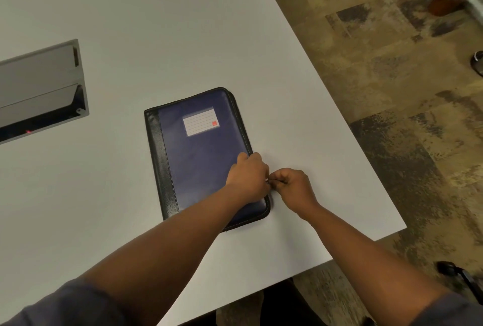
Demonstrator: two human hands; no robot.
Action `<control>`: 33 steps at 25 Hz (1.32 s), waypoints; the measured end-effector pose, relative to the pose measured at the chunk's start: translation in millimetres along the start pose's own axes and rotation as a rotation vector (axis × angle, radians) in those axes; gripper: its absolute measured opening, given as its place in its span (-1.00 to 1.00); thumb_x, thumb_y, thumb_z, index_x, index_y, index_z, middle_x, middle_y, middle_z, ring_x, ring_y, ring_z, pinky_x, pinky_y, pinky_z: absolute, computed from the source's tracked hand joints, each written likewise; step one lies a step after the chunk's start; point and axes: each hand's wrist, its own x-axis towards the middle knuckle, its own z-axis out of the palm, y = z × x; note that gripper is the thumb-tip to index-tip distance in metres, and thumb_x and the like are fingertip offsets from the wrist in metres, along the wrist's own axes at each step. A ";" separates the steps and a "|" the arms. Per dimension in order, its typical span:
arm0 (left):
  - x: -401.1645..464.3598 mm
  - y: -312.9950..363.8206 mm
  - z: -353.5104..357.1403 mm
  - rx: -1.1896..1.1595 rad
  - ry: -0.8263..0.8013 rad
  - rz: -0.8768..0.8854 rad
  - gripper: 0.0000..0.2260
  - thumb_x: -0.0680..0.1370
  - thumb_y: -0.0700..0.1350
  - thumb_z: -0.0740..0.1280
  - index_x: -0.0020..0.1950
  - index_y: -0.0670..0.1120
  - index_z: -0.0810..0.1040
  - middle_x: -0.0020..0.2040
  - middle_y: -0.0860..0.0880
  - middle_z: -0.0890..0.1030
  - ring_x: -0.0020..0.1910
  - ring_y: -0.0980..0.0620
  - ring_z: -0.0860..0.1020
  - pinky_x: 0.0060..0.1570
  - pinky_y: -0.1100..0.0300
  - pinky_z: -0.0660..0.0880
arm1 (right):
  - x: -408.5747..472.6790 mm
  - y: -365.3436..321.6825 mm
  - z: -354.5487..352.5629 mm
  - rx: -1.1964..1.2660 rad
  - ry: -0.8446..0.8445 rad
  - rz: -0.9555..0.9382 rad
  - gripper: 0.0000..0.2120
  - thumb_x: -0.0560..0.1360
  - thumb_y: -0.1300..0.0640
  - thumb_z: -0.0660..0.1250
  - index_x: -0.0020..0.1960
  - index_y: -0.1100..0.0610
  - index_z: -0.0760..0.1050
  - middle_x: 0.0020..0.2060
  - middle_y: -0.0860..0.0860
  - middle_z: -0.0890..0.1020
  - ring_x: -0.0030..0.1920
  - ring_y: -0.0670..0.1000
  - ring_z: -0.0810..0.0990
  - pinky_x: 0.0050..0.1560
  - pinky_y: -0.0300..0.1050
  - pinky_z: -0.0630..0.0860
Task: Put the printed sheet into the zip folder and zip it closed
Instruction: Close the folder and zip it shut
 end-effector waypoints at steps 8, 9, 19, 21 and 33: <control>20.8 2.4 -5.5 -0.051 -0.098 -0.059 -0.89 0.51 -0.08 0.38 -0.02 -0.03 0.68 -0.04 -0.05 0.65 0.07 -0.04 0.54 0.01 0.01 0.63 | -20.5 0.5 1.3 0.129 -0.019 0.218 -0.99 0.46 0.13 0.46 -0.12 0.04 0.64 -0.23 -0.03 0.72 -0.18 0.03 0.69 -0.11 -0.04 0.65; 21.4 2.1 -7.0 -0.049 -0.098 -0.051 -0.91 0.49 -0.09 0.38 -0.07 -0.02 0.68 -0.06 -0.04 0.66 0.02 -0.03 0.57 -0.02 0.01 0.64 | -24.3 -1.4 4.5 0.084 -0.045 0.205 -0.93 0.45 0.05 0.49 -0.15 0.04 0.65 -0.26 -0.04 0.71 -0.20 0.02 0.68 -0.13 -0.05 0.64; 38.6 -7.4 -19.1 0.043 -0.003 0.072 -0.92 0.42 -0.16 0.37 -0.22 0.01 0.61 -0.14 -0.02 0.65 -0.11 0.02 0.55 -0.09 0.07 0.61 | -25.8 -4.9 15.5 -0.091 -0.072 0.184 -0.66 0.42 0.06 0.53 -0.44 0.10 0.50 -0.55 -0.04 0.50 -0.52 -0.09 0.41 -0.38 -0.15 0.45; 47.7 -16.2 -26.0 0.017 0.024 0.056 -0.88 0.41 -0.18 0.37 -0.28 0.03 0.55 -0.16 -0.02 0.64 -0.10 0.01 0.56 -0.10 0.07 0.61 | -24.3 -6.6 15.2 -0.081 -0.078 0.191 -0.69 0.41 0.08 0.53 -0.41 0.17 0.53 -0.52 0.03 0.53 -0.50 -0.07 0.42 -0.36 -0.11 0.47; 102.2 -58.0 -74.5 -0.013 0.226 -0.040 -0.88 0.38 -0.21 0.31 -0.22 0.00 0.60 -0.11 -0.12 0.62 0.01 -0.14 0.55 -0.14 0.09 0.47 | -15.2 -12.9 9.5 -0.111 -0.124 0.271 -0.77 0.39 0.07 0.55 -0.33 0.16 0.59 -0.43 0.05 0.64 -0.43 -0.05 0.53 -0.28 -0.06 0.59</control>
